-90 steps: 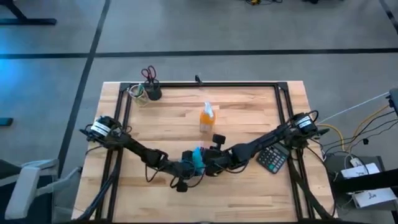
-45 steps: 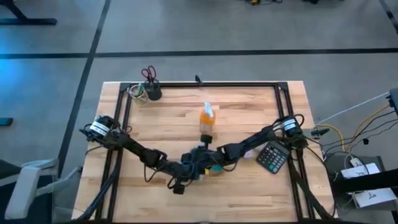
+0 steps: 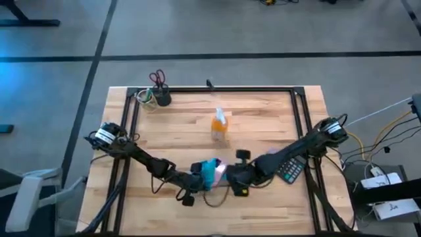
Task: Apply microfiber cloth
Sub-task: Wipe the front and back of the cellphone using the blue microfiber cloth
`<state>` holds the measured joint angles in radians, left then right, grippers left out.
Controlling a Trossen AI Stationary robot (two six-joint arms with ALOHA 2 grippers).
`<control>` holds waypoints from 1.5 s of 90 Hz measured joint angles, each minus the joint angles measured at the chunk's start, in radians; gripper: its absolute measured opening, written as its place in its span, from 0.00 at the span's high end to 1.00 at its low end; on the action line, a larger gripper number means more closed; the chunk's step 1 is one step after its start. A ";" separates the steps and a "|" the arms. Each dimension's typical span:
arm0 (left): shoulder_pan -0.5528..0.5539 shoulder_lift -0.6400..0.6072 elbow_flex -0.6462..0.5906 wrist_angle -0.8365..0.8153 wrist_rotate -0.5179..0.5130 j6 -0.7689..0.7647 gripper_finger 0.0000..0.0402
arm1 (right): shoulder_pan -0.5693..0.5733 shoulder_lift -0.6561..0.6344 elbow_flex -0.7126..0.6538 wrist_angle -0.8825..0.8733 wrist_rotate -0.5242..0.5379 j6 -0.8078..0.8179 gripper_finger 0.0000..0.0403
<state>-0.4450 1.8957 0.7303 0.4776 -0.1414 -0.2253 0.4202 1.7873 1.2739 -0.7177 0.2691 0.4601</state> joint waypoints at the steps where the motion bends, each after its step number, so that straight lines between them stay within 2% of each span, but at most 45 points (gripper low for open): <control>1: 0.000 0.000 0.000 0.000 -0.001 0.000 1.00 | 0.001 0.002 -0.004 0.002 -0.008 0.009 0.90; 7: 0.000 0.000 0.000 0.000 -0.001 0.002 1.00 | 0.000 0.017 -0.027 0.009 -0.022 0.057 0.82; 21: 0.007 0.000 -0.002 0.001 0.000 0.007 1.00 | -0.017 0.058 -0.086 0.104 0.036 0.102 0.62; 28: 0.009 0.000 -0.005 0.003 0.001 0.002 1.00 | -0.030 0.083 -0.115 0.190 0.029 0.100 0.56; 35: 0.009 0.000 -0.008 0.006 0.000 0.001 1.00 | -0.038 0.099 -0.134 0.261 0.000 0.072 0.55; 44: 0.010 0.000 -0.009 0.009 -0.002 0.000 1.00 | -0.037 0.102 -0.138 0.288 -0.015 0.057 0.63; 56: 0.010 0.000 -0.011 0.013 -0.003 0.000 1.00 | -0.037 0.094 -0.111 0.289 -0.011 0.009 0.91; 61: 0.010 0.000 -0.011 0.014 -0.005 0.000 1.00 | -0.037 0.087 -0.092 0.316 -0.021 -0.024 0.96; 72: 0.010 0.000 -0.012 0.017 -0.004 0.000 1.00 | -0.053 0.085 -0.055 0.385 -0.083 -0.081 0.99; 80: 0.010 0.000 -0.013 0.017 -0.003 0.000 1.00 | -0.074 0.085 -0.047 0.455 -0.078 -0.119 0.99; 94: 0.010 -0.003 -0.014 0.019 -0.008 -0.020 1.00 | -0.133 0.099 -0.051 0.530 0.028 -0.120 1.00; 104: 0.008 -0.024 -0.015 0.014 0.030 -0.026 1.00 | -0.161 0.138 -0.058 0.588 0.114 -0.121 1.00; 125: -0.007 -0.096 -0.017 -0.115 0.050 -0.050 1.00 | -0.187 0.297 -0.064 0.845 0.175 -0.134 1.00; 135: -0.018 -0.111 -0.028 -0.150 0.045 -0.081 1.00 | -0.186 0.358 -0.060 0.905 0.232 -0.103 1.00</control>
<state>-0.4630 1.7852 0.7019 0.3275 -0.0969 -0.3063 0.2338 2.1449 1.2140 0.1869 0.5011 0.3575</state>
